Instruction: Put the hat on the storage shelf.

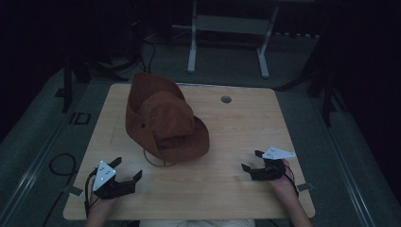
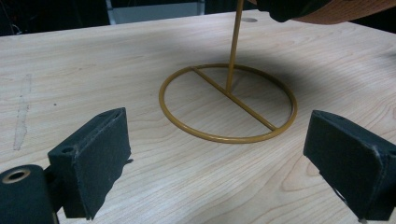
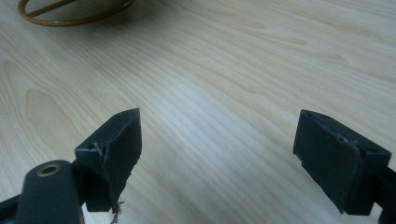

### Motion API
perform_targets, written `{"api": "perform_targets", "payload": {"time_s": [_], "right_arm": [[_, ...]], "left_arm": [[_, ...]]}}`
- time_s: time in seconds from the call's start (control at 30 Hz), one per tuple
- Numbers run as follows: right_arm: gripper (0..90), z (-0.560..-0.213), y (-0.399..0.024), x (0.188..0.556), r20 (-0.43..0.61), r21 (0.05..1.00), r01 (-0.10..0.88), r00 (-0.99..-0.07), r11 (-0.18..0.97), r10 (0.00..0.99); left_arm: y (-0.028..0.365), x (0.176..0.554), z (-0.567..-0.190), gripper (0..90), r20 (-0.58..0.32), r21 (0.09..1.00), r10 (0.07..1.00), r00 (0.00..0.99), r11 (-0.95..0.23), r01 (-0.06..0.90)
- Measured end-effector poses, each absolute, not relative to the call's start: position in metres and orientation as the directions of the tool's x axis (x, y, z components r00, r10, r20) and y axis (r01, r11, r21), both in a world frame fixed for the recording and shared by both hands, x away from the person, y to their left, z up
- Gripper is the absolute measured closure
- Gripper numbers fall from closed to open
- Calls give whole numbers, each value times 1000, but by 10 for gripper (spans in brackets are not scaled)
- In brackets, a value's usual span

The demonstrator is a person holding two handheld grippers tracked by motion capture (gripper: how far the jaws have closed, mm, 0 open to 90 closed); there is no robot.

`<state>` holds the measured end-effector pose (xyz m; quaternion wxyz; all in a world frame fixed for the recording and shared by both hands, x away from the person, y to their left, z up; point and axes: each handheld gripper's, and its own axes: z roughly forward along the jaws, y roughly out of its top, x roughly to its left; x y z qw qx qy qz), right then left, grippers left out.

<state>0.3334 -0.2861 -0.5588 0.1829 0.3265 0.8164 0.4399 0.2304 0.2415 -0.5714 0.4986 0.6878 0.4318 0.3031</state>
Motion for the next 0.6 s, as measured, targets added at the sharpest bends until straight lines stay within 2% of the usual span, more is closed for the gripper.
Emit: {"api": "perform_targets", "payload": {"time_s": [0.2,0.6], "right_arm": [[145,-563,-299,326,-52,838,363,-690,408,722],[138,-563,-315,327,-36,865,368,-632,341,774]], "left_arm": [[242,230,-572,79,-15,948,897,443,-128,292],[243,230,-572,79,-13,946,901,433,-129,297]]}}
